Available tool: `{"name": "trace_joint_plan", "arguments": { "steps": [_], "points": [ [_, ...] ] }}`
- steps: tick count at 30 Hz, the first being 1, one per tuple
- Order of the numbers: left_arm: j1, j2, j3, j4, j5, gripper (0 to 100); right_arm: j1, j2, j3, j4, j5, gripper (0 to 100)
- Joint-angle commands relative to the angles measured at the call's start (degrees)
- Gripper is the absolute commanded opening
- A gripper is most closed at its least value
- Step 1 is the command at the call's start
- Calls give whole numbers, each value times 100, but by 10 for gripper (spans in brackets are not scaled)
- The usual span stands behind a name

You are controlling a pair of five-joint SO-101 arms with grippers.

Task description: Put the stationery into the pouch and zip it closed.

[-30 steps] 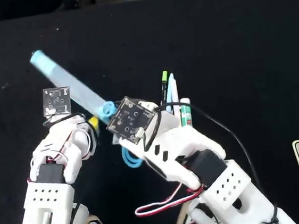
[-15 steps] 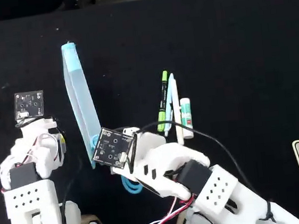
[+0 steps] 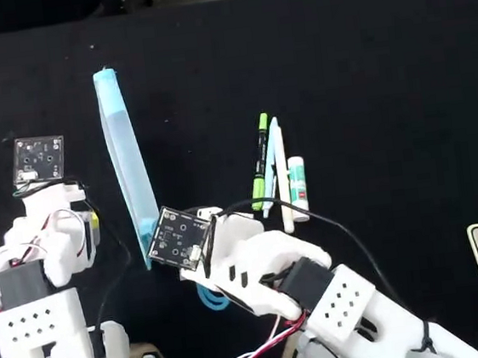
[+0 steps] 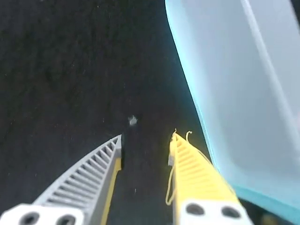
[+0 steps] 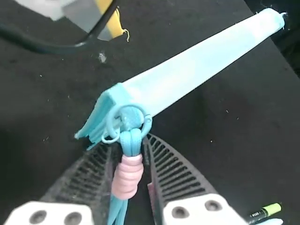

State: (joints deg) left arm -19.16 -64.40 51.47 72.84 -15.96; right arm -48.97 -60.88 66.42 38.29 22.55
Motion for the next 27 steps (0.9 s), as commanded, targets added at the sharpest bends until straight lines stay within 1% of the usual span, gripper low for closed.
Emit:
{"name": "trace_joint_plan", "arguments": {
  "steps": [1,5,8,10,14,19,27],
  "points": [
    [391,-105,-1235,967,-53,171,-369,92,154,-167,-18,11],
    [804,-105,-1798,1424,-62,171,-774,92,479,-158,0,11],
    [1103,-105,-1868,1644,-105,171,-782,92,681,-149,0,11],
    [1270,-105,-1833,1829,-387,171,-782,92,796,-158,0,11],
    [1305,-97,-1727,2013,-897,170,-774,84,804,-167,0,11],
    [1297,-97,-1516,2013,-985,170,-765,84,796,-176,0,11],
    [1297,-105,-1560,1969,-941,166,-44,84,356,-176,-53,11]
  ]
}}
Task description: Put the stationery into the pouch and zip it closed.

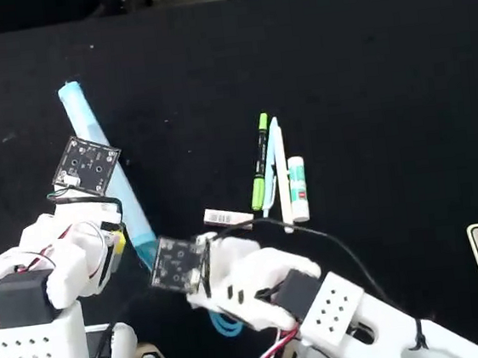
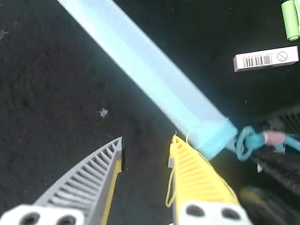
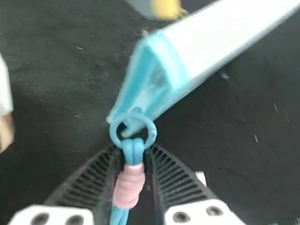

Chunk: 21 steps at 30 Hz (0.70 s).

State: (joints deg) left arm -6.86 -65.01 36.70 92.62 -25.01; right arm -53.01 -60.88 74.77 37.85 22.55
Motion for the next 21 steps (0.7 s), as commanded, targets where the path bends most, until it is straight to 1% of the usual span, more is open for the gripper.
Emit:
{"name": "trace_joint_plan", "arguments": {
  "steps": [1,4,8,11,14,19,21],
  "points": [
    [66,-44,-84,-26,-26,166,404,84,-549,-132,-53,11],
    [-22,-44,-84,-246,316,166,440,84,-690,-132,-53,11],
    [-277,-44,-347,-985,1046,170,440,119,-664,-484,-53,11],
    [-268,-18,-664,-1336,1477,170,413,92,-620,-527,-53,11],
    [-224,26,-611,-1688,1538,170,413,92,-602,-501,-53,11],
    [66,-26,374,-2462,1538,170,413,92,-611,-527,-53,11],
    [75,-26,716,-2734,1530,170,404,92,-620,-527,-53,11]
  ]
}}
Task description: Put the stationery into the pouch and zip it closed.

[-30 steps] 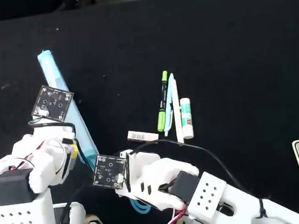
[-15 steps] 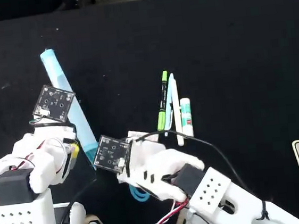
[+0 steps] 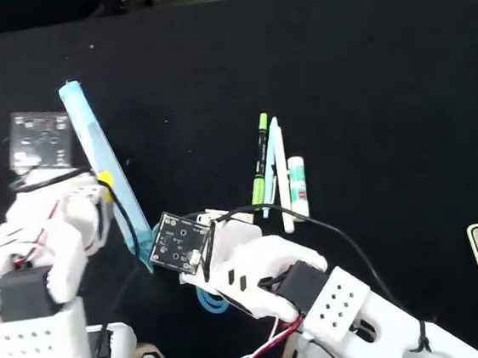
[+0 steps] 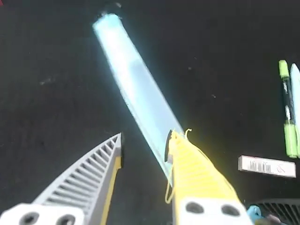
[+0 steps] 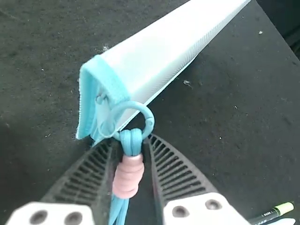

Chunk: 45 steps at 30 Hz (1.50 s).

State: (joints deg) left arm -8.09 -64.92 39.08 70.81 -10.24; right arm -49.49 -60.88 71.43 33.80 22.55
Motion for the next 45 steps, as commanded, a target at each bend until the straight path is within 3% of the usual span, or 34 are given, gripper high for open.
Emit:
{"name": "trace_joint_plan", "arguments": {
  "steps": [1,11,19,27,34,40,45],
  "points": [
    [198,-44,611,-624,53,170,53,92,-286,-123,-53,11],
    [-497,-53,778,-668,53,167,97,127,-646,-255,-9,11],
    [-602,-53,1051,-580,53,167,141,136,-1226,-202,-9,11],
    [-743,-53,945,369,0,170,396,136,-725,-229,0,11],
    [-690,-53,-163,1407,-800,170,404,136,-989,-193,0,11],
    [-681,-44,-1684,2752,-651,171,387,681,-1859,466,0,11],
    [-321,-44,-1534,2866,-229,171,369,1305,-2114,440,-9,11]
  ]
}}
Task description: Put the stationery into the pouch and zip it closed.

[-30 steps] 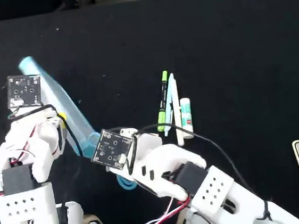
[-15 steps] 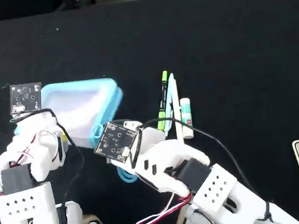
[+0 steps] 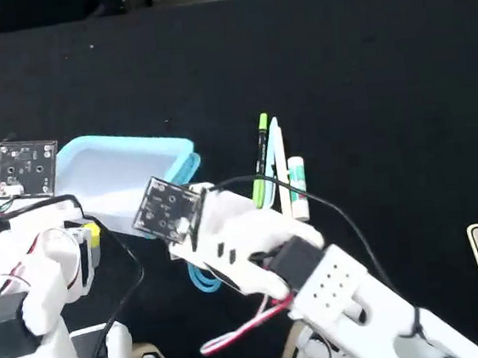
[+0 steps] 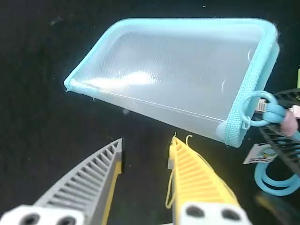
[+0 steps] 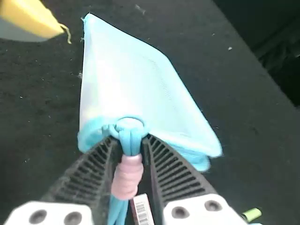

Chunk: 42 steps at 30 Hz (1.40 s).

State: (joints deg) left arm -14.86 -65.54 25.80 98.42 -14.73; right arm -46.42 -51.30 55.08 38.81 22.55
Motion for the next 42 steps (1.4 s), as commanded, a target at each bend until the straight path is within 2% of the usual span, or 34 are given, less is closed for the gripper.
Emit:
{"name": "trace_joint_plan", "arguments": {
  "steps": [1,8,12,15,21,26,37,42],
  "points": [
    [497,18,-110,105,237,171,62,382,-462,-149,-35,11],
    [1200,18,286,105,1108,173,62,382,-462,-255,-53,11],
    [1262,18,286,105,1442,227,70,365,-497,-255,-281,11],
    [1270,18,277,105,1433,219,62,171,-488,-255,-589,11],
    [1279,18,286,97,1398,220,62,-268,-365,-255,-633,11],
    [1279,18,470,-44,1029,222,62,-312,-312,-255,-642,11],
    [1279,62,567,-501,1284,224,62,-312,-268,-264,-624,11],
    [1833,62,576,-475,1319,224,62,-312,-268,-264,-624,11]
  ]
}}
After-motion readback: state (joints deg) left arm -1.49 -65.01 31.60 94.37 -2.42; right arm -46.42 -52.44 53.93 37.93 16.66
